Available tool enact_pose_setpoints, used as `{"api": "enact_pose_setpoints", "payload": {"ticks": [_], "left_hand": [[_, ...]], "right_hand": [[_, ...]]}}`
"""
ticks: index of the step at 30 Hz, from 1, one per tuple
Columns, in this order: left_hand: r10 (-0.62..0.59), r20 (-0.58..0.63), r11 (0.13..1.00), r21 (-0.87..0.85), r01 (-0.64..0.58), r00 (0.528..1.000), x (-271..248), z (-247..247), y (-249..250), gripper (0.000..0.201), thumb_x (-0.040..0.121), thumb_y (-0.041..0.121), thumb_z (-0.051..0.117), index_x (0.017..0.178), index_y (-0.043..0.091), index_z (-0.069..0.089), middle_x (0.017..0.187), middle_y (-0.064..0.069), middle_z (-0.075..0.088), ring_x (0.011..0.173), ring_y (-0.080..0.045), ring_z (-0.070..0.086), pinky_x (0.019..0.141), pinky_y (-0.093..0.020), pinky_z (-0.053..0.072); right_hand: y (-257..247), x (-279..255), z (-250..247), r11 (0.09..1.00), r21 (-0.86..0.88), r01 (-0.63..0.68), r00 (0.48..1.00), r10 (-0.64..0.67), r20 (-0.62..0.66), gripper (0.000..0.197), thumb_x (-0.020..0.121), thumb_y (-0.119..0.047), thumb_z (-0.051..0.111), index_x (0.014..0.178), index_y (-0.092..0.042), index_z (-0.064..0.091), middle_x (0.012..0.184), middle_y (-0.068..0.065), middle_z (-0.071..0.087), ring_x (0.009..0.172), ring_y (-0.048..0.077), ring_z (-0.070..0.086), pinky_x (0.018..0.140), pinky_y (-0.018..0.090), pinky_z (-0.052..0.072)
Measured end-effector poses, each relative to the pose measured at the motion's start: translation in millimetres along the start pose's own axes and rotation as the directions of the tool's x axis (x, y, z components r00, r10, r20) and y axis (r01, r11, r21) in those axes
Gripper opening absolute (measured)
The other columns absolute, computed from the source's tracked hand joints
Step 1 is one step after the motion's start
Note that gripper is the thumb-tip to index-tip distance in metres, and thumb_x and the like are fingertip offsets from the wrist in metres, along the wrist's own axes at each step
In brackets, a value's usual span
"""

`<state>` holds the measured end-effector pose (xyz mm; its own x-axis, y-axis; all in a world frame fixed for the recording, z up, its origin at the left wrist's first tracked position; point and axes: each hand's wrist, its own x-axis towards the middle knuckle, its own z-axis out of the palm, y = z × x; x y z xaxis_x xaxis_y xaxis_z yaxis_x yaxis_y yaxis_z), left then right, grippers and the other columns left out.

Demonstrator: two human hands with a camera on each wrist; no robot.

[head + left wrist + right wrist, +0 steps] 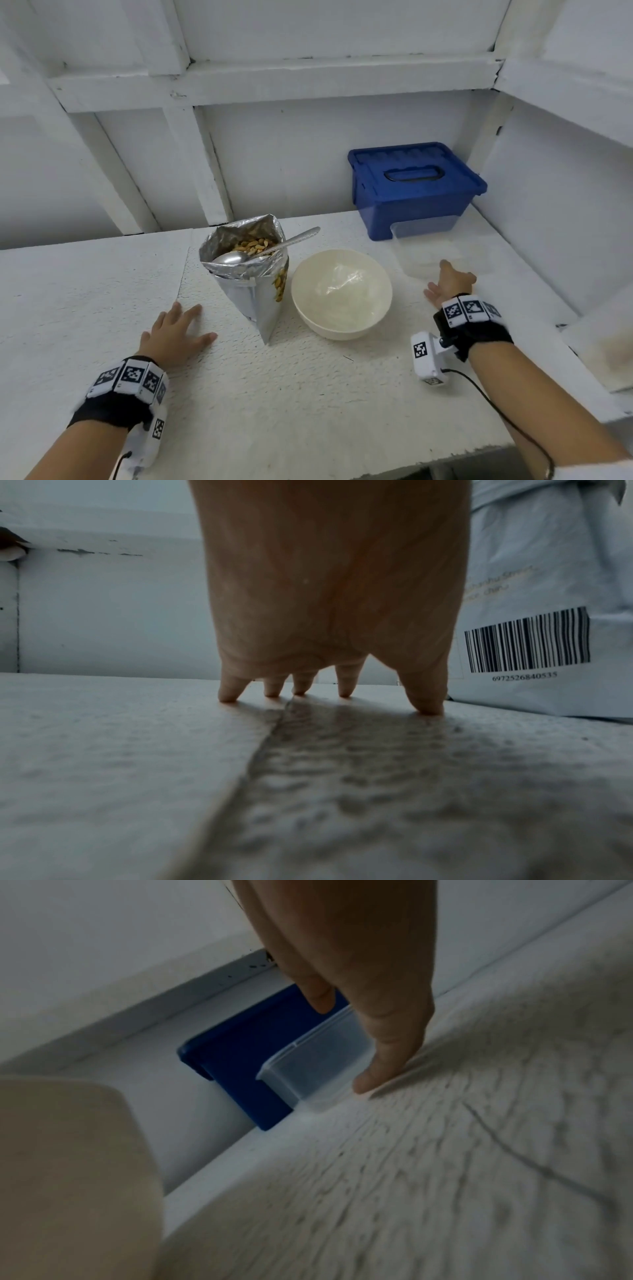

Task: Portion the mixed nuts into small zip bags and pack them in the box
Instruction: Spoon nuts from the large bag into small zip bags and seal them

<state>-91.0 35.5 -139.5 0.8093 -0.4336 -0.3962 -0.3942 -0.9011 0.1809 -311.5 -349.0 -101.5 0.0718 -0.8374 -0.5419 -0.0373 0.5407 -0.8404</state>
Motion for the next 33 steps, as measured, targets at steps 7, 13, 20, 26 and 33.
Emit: {"api": "enact_pose_setpoints", "payload": {"ticks": [7,13,20,26,33], "left_hand": [[-0.005,-0.002,1.0,-0.027,0.005,1.0,1,0,0,0.077,0.085,0.06,0.047,0.147,0.032,0.013,0.157,-0.005,-0.004,0.144,-0.028,0.0,0.114,-0.053,0.01],[-0.005,-0.022,0.999,-0.033,0.004,1.0,2,2,-3,0.077,0.084,0.062,0.049,0.147,0.032,0.015,0.157,-0.004,-0.002,0.144,-0.028,0.002,0.114,-0.053,0.011],[-0.005,-0.022,0.999,-0.038,0.004,1.0,3,3,-4,0.078,0.083,0.062,0.049,0.146,0.033,0.015,0.157,-0.004,-0.001,0.144,-0.027,0.003,0.114,-0.053,0.012],[0.0,-0.022,1.0,-0.02,0.0,1.0,2,1,-1,0.076,0.084,0.062,0.047,0.146,0.032,0.015,0.157,-0.004,-0.002,0.144,-0.027,0.002,0.113,-0.053,0.012],[-0.01,-0.014,1.0,0.004,0.01,1.0,1,0,0,0.076,0.084,0.064,0.046,0.146,0.033,0.014,0.157,-0.003,-0.002,0.144,-0.027,0.003,0.113,-0.054,0.012]], "right_hand": [[-4,16,4,0.995,-0.089,0.033,0.999,-0.031,0.02,0.088,0.082,-0.008,0.061,0.147,-0.012,0.002,0.129,0.018,0.049,0.109,0.031,0.054,0.094,0.039,0.045],[7,10,9,0.996,-0.07,0.051,0.998,-0.047,0.052,0.083,0.082,0.0,0.058,0.146,-0.015,0.007,0.124,0.02,0.048,0.097,0.027,0.052,0.085,0.042,0.052],[20,-12,23,0.995,-0.075,0.07,0.988,-0.059,0.142,0.078,0.085,0.004,0.055,0.144,-0.017,0.009,0.133,0.023,0.04,0.073,0.015,0.053,0.063,0.028,0.049],[10,-36,18,0.994,-0.065,0.09,0.991,-0.083,0.106,0.072,0.087,-0.015,0.06,0.142,-0.017,0.014,0.137,0.015,0.036,0.106,0.027,0.05,0.087,0.037,0.048],[2,-99,29,0.493,-0.432,0.755,0.598,-0.246,0.763,0.027,0.086,-0.025,0.063,0.112,-0.016,0.059,0.108,0.004,0.062,0.101,0.018,0.058,0.081,0.024,0.047]]}}
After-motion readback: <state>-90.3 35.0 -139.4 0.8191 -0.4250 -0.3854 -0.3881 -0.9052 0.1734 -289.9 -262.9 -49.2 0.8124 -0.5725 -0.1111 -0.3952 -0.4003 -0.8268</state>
